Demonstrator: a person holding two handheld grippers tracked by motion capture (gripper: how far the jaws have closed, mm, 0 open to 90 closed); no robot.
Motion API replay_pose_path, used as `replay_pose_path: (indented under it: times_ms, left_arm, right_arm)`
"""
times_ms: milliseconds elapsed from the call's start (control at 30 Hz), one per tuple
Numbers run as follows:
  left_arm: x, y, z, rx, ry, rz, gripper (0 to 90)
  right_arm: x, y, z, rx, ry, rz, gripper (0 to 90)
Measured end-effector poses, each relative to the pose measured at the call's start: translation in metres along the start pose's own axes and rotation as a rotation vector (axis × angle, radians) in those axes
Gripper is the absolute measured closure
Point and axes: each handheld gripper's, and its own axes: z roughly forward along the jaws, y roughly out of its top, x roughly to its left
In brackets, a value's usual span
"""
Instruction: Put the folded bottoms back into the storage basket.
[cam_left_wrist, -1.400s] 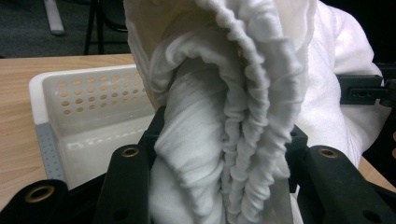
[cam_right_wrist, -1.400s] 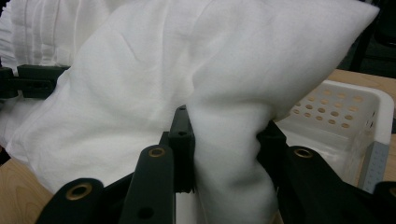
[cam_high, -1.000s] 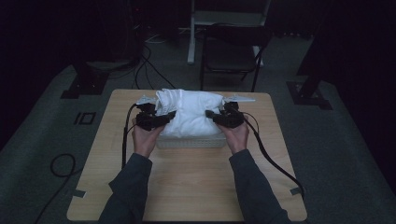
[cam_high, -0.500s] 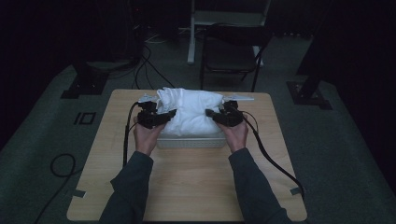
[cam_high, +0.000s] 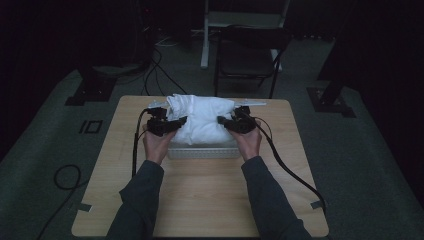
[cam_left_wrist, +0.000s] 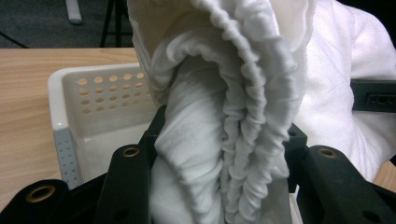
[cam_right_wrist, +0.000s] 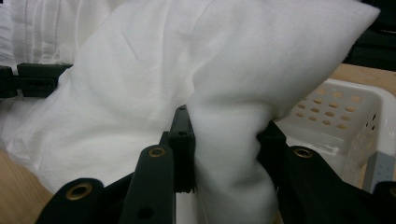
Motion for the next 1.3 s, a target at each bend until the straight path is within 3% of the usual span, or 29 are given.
replay_pose_path:
  times_ms: [1300]
  left_arm:
    - [0.01,-0.007,0.028,0.057,0.059,-0.022,53.2]
  right_arm:
    - [-0.011,-0.007,0.027,0.063,-0.047,0.021,67.4]
